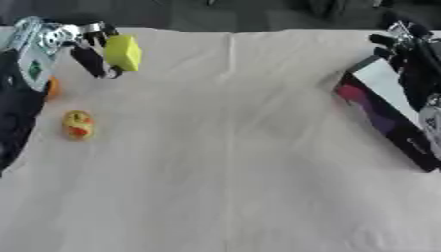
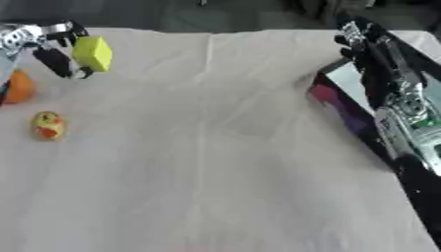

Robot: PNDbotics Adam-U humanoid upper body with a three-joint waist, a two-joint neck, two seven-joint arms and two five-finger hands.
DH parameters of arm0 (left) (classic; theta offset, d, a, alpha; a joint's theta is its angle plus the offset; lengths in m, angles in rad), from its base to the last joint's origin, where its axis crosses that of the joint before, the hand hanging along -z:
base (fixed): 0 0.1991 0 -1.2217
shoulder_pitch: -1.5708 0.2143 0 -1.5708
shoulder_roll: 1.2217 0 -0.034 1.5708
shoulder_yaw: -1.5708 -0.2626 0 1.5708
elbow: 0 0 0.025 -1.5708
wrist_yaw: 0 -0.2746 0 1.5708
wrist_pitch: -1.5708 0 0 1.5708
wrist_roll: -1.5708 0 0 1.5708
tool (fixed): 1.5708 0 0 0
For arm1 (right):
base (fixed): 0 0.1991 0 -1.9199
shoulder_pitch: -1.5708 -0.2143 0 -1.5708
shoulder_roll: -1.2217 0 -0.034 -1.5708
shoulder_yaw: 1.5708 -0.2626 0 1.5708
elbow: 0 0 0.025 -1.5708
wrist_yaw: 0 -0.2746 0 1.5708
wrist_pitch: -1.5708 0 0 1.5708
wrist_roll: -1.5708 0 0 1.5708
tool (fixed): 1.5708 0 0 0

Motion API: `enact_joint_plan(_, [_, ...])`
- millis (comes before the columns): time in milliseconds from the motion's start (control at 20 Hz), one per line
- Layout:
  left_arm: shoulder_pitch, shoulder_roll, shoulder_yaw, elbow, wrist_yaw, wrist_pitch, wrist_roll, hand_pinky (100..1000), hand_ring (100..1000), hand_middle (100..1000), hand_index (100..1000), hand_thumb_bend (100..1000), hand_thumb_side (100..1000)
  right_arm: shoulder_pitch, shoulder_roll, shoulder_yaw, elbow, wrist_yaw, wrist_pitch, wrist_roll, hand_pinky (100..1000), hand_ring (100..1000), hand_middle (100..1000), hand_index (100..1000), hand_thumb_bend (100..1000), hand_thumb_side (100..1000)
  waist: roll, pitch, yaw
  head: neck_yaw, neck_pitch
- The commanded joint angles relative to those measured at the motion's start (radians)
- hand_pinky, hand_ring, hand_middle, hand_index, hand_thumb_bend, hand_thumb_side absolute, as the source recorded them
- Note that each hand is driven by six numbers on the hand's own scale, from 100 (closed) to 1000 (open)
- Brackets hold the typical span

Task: Pick up the objects with one hand, pass them to the other hand, and then place them into the box on the other side of the table.

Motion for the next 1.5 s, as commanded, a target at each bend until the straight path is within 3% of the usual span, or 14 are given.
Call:
enact_joint_plan(50, [0.006, 0.04, -0.012, -0.064, 0.092, 0.019, 0.064, 777, 706, 659, 510, 154, 100, -0.04, -0.038, -0.013, -0.039, 0.038, -0.001, 0.003, 953, 892, 889, 895, 288, 543, 0.0, -0.035, 0.002, -0.009, -0.001])
enact_joint_plan(350, [0.075, 0.044, -0.04, -0.177, 0.219, 0.046, 0.158, 776, 684, 646, 506, 138, 100, -0.128, -0.04, 0.004, -0.079, 0.176, 0.057, 0.046, 946, 892, 887, 893, 314, 485, 0.002, -0.05, 0.003, -0.02, 0.004])
enact_joint_plan(550, [0.123, 0.035, -0.052, -0.279, 0.28, 0.056, 0.217, 776, 669, 635, 503, 120, 100, -0.197, -0.04, 0.043, -0.121, 0.314, 0.113, 0.154, 942, 893, 887, 892, 338, 415, 0.004, -0.057, 0.003, -0.024, 0.018])
enact_joint_plan(750, [0.178, 0.03, -0.078, -0.38, 0.325, 0.067, 0.25, 776, 662, 631, 504, 112, 100, -0.247, -0.041, 0.076, -0.16, 0.418, 0.159, 0.272, 939, 896, 889, 896, 346, 416, 0.005, -0.061, 0.001, -0.024, 0.025])
enact_joint_plan(1100, [0.264, -0.011, -0.12, -0.524, 0.386, 0.08, 0.337, 776, 647, 620, 500, 100, 100, -0.3, -0.03, 0.131, -0.206, 0.57, 0.165, 0.407, 935, 904, 894, 897, 393, 374, 0.002, -0.061, -0.001, -0.02, 0.025])
enact_joint_plan(1500, [0.351, -0.114, -0.128, -0.637, 0.343, 0.085, 0.432, 776, 636, 612, 497, 100, 100, -0.359, 0.009, 0.203, -0.229, 0.655, 0.194, 0.512, 934, 908, 893, 897, 406, 400, 0.002, -0.068, -0.004, -0.029, 0.047])
